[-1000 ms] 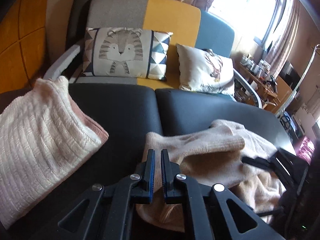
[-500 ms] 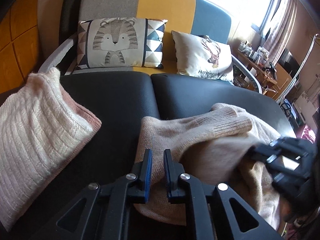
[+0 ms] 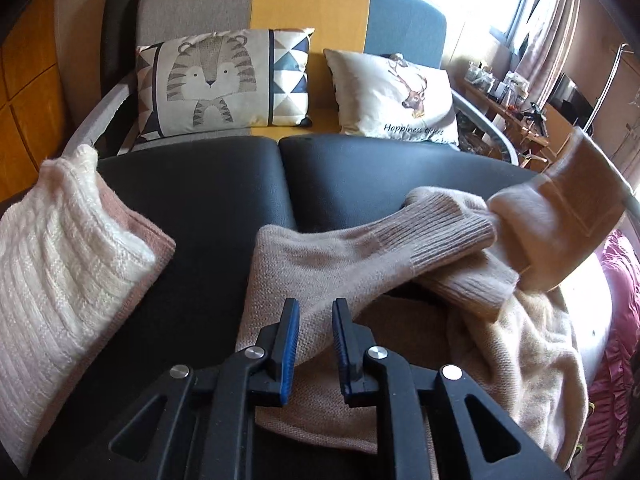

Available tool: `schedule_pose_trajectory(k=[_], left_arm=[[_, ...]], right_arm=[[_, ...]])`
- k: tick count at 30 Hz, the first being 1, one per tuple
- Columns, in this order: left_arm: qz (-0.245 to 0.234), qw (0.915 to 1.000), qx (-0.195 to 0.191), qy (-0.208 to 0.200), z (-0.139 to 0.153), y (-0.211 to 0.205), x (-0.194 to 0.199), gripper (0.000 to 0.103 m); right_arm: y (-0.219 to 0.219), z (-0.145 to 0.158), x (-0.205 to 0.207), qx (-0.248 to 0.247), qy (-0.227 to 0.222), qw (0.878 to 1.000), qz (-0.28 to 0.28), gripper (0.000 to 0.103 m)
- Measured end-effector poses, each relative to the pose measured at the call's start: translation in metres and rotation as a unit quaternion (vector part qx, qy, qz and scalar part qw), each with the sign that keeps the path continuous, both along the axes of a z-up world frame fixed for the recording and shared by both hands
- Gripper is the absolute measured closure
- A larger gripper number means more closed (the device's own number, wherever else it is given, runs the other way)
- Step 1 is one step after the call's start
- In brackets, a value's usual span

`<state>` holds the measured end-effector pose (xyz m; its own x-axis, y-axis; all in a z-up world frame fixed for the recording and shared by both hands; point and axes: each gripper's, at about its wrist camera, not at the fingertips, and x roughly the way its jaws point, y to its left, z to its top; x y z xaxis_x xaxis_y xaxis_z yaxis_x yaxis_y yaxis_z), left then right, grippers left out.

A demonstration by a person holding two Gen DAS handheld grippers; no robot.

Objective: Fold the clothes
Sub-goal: 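Lay the sleeve flat on the table and open the right gripper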

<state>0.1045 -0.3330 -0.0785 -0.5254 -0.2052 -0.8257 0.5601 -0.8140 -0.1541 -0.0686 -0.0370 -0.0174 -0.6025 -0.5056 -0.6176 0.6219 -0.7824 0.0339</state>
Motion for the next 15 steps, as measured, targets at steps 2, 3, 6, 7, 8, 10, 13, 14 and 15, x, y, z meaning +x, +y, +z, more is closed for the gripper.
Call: schedule_pose_trajectory(k=[2, 3, 6, 7, 8, 10, 13, 14, 15], left_arm=[[0.003, 1.0, 0.0, -0.006, -0.003, -0.001, 0.0, 0.086], [0.003, 0.9999, -0.001, -0.01, -0.005, -0.001, 0.0, 0.086], [0.004, 0.9996, -0.01, -0.028, -0.012, 0.0, 0.0, 0.084], [0.005, 0.9993, -0.013, -0.033, -0.014, 0.0, 0.0, 0.084], [0.005, 0.9992, -0.016, -0.038, -0.016, 0.0, 0.0, 0.083], [0.006, 0.9988, -0.02, -0.043, -0.018, 0.001, 0.001, 0.083], [0.007, 0.9987, -0.016, -0.049, -0.022, 0.002, 0.004, 0.083], [0.008, 0.9986, -0.014, -0.049, -0.022, 0.003, 0.005, 0.083], [0.009, 0.9986, -0.012, -0.05, -0.023, 0.003, 0.007, 0.083]], right_arm=[[0.025, -0.007, -0.013, 0.011, -0.004, 0.999, -0.04, 0.096], [0.038, -0.01, -0.02, 0.017, -0.006, 0.998, -0.06, 0.096], [0.076, -0.021, -0.04, 0.034, -0.012, 0.992, -0.12, 0.096], [0.088, -0.024, -0.047, 0.04, -0.014, 0.989, -0.14, 0.089], [0.101, -0.027, -0.053, 0.046, -0.016, 0.986, -0.16, 0.083], [0.107, -0.035, -0.055, 0.052, -0.026, 0.984, -0.169, 0.063], [0.112, -0.038, -0.049, 0.047, -0.023, 0.983, -0.178, 0.038], [0.112, -0.039, -0.047, 0.047, -0.02, 0.982, -0.181, 0.034], [0.114, -0.037, -0.045, 0.043, -0.019, 0.982, -0.184, 0.031]])
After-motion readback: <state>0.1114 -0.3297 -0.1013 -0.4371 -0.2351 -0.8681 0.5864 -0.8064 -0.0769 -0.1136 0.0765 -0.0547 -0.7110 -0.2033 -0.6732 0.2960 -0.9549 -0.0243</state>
